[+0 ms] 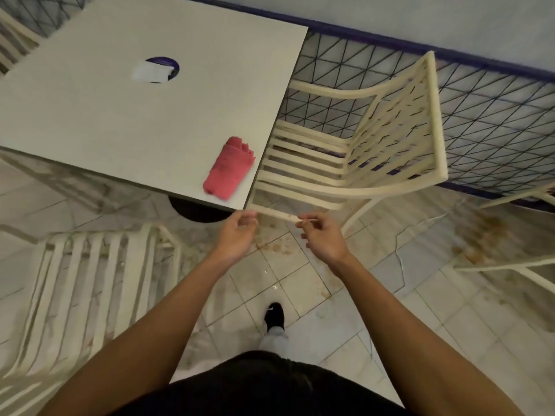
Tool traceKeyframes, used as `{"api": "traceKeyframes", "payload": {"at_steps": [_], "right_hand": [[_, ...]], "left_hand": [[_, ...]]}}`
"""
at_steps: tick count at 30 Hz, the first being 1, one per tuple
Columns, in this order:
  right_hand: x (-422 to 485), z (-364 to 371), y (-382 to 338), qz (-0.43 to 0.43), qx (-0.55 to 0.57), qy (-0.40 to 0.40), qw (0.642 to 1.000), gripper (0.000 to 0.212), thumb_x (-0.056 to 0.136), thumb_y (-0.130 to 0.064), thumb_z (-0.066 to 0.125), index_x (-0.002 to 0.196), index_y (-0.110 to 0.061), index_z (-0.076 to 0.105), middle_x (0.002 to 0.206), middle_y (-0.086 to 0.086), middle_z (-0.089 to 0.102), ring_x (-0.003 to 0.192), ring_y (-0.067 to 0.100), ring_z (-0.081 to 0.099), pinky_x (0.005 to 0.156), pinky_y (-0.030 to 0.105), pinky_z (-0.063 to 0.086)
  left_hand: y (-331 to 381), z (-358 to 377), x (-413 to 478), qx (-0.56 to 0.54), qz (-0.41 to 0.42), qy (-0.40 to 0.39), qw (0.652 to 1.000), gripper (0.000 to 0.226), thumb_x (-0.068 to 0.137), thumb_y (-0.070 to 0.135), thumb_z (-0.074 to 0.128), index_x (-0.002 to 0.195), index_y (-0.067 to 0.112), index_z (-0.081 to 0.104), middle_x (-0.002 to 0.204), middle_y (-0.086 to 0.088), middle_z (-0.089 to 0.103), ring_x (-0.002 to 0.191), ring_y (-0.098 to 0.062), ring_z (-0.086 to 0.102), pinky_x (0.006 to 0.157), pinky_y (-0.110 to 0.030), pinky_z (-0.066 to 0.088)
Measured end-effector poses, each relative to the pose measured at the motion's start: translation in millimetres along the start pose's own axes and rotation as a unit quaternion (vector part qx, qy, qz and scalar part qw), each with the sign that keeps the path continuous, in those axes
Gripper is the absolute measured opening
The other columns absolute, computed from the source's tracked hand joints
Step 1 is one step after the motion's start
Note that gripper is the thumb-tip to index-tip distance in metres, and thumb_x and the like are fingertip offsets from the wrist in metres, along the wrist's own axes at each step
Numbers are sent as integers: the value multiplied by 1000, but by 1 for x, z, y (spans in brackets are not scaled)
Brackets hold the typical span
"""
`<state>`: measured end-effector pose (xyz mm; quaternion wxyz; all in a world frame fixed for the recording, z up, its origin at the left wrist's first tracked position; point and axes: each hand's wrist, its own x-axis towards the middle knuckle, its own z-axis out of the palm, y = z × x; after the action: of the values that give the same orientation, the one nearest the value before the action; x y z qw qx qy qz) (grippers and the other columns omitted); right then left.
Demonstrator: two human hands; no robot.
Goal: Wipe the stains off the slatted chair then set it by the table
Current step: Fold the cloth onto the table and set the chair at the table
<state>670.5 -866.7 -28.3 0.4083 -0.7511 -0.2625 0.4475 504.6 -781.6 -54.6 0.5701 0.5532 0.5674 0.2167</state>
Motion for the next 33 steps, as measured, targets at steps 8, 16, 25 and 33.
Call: {"api": "traceKeyframes", "payload": {"at_steps": [8, 16, 25, 33], "right_hand": [[-107, 41, 16, -102, -107, -30, 988, 21, 102, -19, 53, 116, -15, 67, 114, 2, 66, 94, 7, 58, 74, 13, 44], [-187, 132, 15, -158, -168, -119, 966, 22, 102, -17, 54, 118, -15, 68, 111, -7, 63, 106, 10, 59, 83, 8, 47], [-248, 261, -1, -200, -194, -235, 931, 20, 101, -19, 54, 115, -17, 69, 117, -7, 66, 105, 4, 59, 90, 19, 45], [-296, 387, 17, -168, -268, -269, 910, 22, 102, -27, 52, 116, -19, 67, 120, -2, 65, 112, 13, 59, 89, 24, 45]], "left_hand": [[-39, -83, -129, 111, 61, 12, 992, 22, 101, 26, 53, 120, 22, 63, 115, 11, 58, 101, -5, 56, 76, -9, 41], [-77, -196, -228, 173, 44, 57, 982, 22, 101, 27, 53, 119, 24, 64, 118, 13, 59, 107, -8, 54, 94, -26, 43], [-139, -343, -287, 321, 33, 51, 945, 27, 100, 30, 52, 123, 20, 65, 128, 1, 63, 120, -17, 55, 101, -34, 42], [-217, -466, -288, 514, 49, -29, 856, 35, 101, 42, 44, 126, 27, 62, 128, -3, 63, 114, -31, 56, 96, -46, 45]]}}
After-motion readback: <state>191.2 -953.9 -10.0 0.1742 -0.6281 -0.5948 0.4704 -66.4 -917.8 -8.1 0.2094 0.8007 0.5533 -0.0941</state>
